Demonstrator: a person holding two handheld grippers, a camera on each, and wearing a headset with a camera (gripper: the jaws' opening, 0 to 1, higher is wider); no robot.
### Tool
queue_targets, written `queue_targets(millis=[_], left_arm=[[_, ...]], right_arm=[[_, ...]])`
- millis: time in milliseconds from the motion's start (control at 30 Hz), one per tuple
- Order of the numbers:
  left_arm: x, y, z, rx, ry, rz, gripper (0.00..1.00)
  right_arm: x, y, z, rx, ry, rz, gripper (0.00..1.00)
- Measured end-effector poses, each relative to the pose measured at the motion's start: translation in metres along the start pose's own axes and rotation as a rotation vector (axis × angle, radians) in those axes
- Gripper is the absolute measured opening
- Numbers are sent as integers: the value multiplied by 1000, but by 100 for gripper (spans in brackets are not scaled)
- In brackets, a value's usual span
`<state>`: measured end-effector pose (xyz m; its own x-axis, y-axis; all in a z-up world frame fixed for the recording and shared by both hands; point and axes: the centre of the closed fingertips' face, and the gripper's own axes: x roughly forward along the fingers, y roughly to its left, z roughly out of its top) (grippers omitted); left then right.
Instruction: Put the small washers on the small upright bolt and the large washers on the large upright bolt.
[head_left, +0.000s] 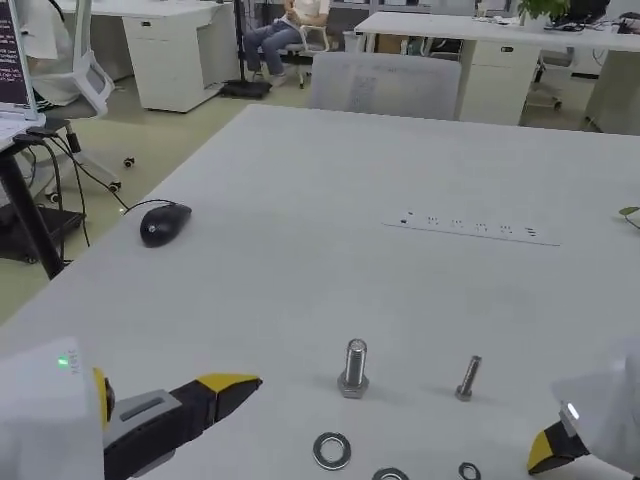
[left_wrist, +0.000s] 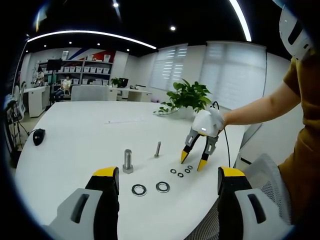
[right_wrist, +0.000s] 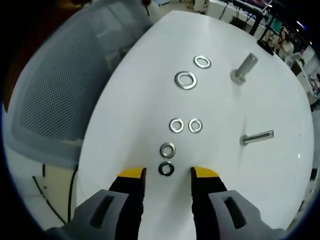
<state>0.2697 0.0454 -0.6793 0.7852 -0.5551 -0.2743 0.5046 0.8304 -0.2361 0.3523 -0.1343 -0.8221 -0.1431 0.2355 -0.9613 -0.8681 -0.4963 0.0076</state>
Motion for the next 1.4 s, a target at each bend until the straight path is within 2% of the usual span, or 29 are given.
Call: queue_targets(millis=[300, 600, 1400], left_arm=[[-2, 2, -2, 3, 12, 1, 81], [-3, 2, -1, 4, 7, 3, 81], [-6, 6, -5, -2, 7, 10, 81]], right_arm=[[0, 2, 1, -18, 4, 0, 31], [0, 2, 2, -23, 3, -5, 24], [1, 1, 2, -34, 21, -24, 14]])
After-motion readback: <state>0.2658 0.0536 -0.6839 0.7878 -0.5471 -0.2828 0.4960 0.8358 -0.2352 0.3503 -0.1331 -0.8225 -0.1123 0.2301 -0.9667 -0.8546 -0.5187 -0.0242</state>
